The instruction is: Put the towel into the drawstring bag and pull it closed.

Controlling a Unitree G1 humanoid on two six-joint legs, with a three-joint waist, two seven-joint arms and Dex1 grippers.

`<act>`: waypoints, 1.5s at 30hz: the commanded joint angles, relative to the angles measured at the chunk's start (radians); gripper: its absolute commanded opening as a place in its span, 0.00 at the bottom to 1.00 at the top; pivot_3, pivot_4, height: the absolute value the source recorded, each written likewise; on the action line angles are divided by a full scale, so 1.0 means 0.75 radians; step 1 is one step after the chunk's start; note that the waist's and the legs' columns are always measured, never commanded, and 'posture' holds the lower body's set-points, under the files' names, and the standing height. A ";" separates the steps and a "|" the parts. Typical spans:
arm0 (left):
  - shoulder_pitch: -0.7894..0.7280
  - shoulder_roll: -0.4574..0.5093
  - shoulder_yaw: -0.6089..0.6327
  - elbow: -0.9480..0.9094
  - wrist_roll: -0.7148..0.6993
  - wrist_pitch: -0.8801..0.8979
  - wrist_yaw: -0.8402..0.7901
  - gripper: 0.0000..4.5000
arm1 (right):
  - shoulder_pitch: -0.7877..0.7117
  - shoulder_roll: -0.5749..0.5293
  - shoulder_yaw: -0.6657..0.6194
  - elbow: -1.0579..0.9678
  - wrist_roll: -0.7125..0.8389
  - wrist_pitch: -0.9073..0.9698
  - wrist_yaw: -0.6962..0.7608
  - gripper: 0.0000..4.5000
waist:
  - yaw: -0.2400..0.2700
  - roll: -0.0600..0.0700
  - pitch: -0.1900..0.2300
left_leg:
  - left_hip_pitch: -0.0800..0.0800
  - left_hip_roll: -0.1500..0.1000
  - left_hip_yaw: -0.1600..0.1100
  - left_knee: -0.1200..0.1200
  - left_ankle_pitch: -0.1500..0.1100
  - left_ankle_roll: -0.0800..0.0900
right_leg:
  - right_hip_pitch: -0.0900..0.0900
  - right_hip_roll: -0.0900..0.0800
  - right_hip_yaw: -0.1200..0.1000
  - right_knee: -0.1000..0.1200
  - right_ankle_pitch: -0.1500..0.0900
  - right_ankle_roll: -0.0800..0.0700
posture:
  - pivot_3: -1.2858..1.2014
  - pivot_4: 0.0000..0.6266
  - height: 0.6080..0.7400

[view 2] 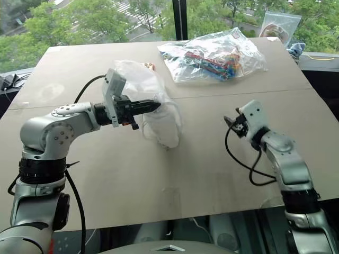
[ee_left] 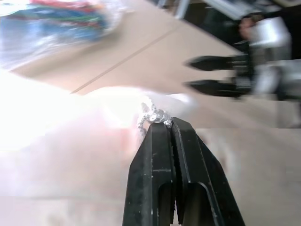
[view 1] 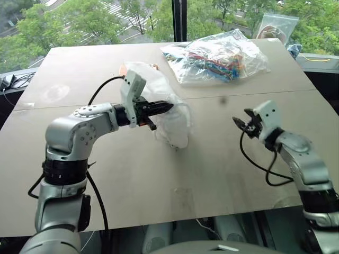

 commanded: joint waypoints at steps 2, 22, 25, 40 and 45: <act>-0.043 -0.055 0.038 0.079 0.110 -0.197 0.050 0.00 | 0.106 -0.001 -0.013 -0.321 0.330 0.176 0.141 0.70 | 0.001 0.000 0.000 | 0.000 0.000 -0.001 0.001 0.000 0.000 | 0.000 0.000 -0.001 0.000 0.000 0.000 | 0.52 0.24 1.00; -0.094 -0.147 0.109 -0.142 -0.225 0.147 0.049 0.00 | 0.016 0.079 0.198 -0.282 0.202 0.231 0.086 0.99 | -0.001 -0.001 0.000 | 0.000 -0.002 -0.003 0.001 0.000 0.000 | 0.001 -0.002 -0.003 0.002 -0.001 0.002 | 0.52 0.24 1.00; -0.126 -0.147 0.119 -0.056 -0.178 0.116 0.071 0.00 | -0.012 0.082 0.246 -0.227 0.138 0.222 0.048 0.99 | -0.009 -0.001 0.000 | 0.004 -0.001 -0.004 0.001 0.000 0.000 | 0.004 -0.001 -0.003 0.002 -0.001 0.002 | 0.52 0.24 1.00; -0.327 -0.130 0.264 0.069 -0.285 0.206 0.090 0.00 | -0.157 0.214 0.369 0.007 -0.072 0.095 -0.012 0.99 | -0.008 -0.001 0.000 | 0.005 -0.001 -0.003 0.001 0.000 0.000 | 0.006 -0.001 -0.003 0.001 -0.001 0.002 | 0.52 0.24 1.00; -0.369 -0.132 0.277 0.111 -0.286 0.204 0.111 0.00 | -0.183 0.263 0.370 0.062 -0.048 0.108 0.030 0.99 | -0.011 -0.001 0.000 | 0.005 -0.001 -0.003 0.001 0.000 0.000 | 0.006 -0.001 -0.003 0.001 -0.001 0.002 | 0.52 0.24 1.00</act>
